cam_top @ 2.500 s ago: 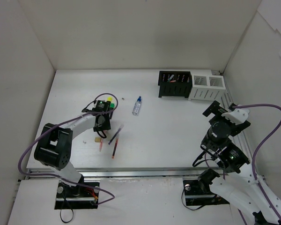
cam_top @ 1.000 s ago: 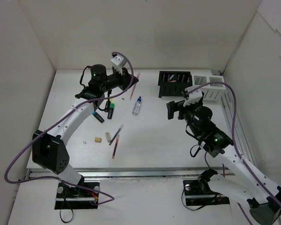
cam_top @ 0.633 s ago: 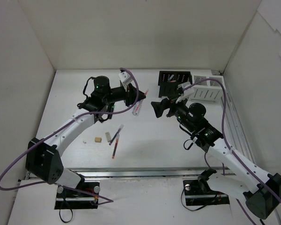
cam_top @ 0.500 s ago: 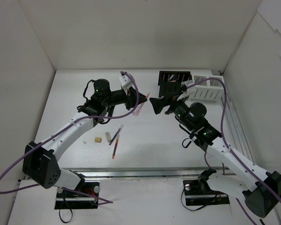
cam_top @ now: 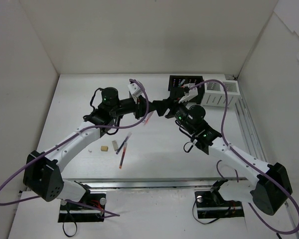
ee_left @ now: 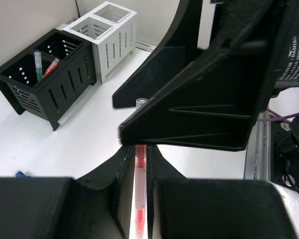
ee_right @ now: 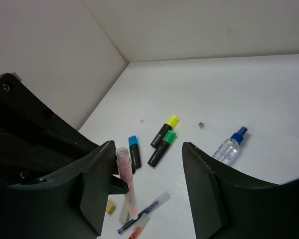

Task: Sort the stationery into containers
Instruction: Place the pen in the storage box.

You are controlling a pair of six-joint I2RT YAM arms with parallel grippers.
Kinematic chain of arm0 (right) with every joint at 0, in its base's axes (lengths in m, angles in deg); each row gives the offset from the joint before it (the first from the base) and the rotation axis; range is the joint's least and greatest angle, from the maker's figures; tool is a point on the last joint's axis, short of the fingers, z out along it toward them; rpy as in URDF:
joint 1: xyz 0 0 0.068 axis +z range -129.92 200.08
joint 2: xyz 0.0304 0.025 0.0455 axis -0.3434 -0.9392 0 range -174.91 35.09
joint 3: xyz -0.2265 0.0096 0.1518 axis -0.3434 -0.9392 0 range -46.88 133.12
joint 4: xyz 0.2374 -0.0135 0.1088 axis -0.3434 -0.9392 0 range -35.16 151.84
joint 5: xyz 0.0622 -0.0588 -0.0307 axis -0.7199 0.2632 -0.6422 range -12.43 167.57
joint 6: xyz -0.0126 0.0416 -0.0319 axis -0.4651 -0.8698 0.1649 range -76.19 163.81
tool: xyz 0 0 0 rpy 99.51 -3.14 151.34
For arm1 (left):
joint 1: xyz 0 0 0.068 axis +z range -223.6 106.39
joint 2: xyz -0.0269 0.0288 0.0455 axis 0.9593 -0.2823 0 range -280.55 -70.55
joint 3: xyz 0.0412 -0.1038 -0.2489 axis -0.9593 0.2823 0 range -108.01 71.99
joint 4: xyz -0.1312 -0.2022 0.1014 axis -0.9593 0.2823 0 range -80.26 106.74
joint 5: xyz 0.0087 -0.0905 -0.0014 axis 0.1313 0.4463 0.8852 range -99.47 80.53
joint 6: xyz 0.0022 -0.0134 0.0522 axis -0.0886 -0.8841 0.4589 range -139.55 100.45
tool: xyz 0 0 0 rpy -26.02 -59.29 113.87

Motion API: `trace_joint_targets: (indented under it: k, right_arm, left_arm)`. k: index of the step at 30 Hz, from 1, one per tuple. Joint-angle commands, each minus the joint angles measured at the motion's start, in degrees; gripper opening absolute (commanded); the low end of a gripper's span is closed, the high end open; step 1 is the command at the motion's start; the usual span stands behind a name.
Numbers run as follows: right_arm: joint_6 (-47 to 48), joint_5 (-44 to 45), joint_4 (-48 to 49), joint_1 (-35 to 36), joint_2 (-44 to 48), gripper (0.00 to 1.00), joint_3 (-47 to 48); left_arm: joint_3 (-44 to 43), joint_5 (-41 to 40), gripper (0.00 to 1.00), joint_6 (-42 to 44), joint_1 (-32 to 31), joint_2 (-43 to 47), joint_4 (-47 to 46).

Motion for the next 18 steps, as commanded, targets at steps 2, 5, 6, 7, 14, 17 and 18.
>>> trace_joint_targets:
  k: [2, 5, 6, 7, 14, 17, 18]
  right_arm:
    - [-1.9, 0.1, 6.9, 1.4, -2.6, 0.47, 3.9]
    - [-2.1, -0.2, 7.9, 1.7, -3.3, 0.33, 4.0]
    - [-2.0, -0.2, 8.3, 2.0, -3.4, 0.27, 4.1]
    - [-1.9, -0.2, 8.4, 2.1, -3.3, 0.25, 4.1]
    - [1.2, 1.4, 8.6, 2.5, -2.3, 0.00, 4.1]
    - [5.1, 4.3, 8.5, 2.3, -1.7, 0.00, 4.9]
    - [6.4, 6.4, 8.5, 2.3, -1.7, 0.00, 5.1]
  left_arm:
    - [-1.6, -0.7, 0.00, 0.8, -1.2, 2.6, -3.6]
    - [-2.2, -2.3, 0.00, 0.6, -1.2, 2.2, -2.7]
    - [-2.4, -2.4, 0.00, 0.6, -1.2, 1.9, -2.5]
    - [-2.5, -2.6, 0.00, 0.6, -1.2, 1.8, -2.2]
    - [-2.9, -5.0, 0.24, 0.4, -1.2, 1.8, -1.1]
    - [-2.3, -6.0, 0.63, 0.8, -1.2, 2.6, -1.0]
    - [-1.8, -6.6, 0.80, 1.5, -1.2, 2.9, -0.7]
